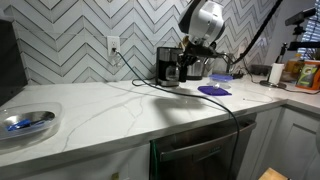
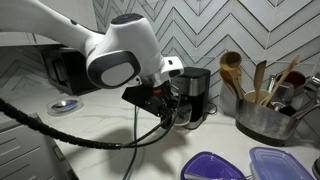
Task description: Pick up the carafe and slot it onto the coffee drip pan of the coffee machine
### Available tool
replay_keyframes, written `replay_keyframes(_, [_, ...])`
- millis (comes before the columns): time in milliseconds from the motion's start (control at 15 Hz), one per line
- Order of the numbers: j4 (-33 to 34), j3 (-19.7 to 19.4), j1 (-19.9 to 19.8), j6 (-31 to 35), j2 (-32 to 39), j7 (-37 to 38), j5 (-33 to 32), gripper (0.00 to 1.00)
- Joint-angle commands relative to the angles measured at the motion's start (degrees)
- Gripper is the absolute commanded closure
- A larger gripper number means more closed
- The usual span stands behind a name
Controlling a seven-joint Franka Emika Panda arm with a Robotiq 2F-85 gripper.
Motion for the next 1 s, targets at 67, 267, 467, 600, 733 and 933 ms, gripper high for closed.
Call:
replay_keyframes(67, [4.4, 2.2, -1.8, 1.3, 3.9, 5.1, -4.7, 0.93])
replay_keyframes(267, [6.9, 2.9, -2.0, 1.4, 6.2, 8.8, -8.5, 0.93])
replay_keyframes(467, [9.2, 3.4, -2.0, 1.6, 8.2, 11.8, -10.8, 0.93])
replay_keyframes(600, [10.4, 3.8, -2.1, 1.7, 9.2, 13.1, -11.3, 0.93])
replay_keyframes(733, [11.3, 4.1, -2.3, 2.3, 10.2, 14.2, -11.6, 0.93])
replay_keyframes(933, [11.9, 4.4, -2.5, 3.1, 11.2, 15.2, -12.0, 0.93])
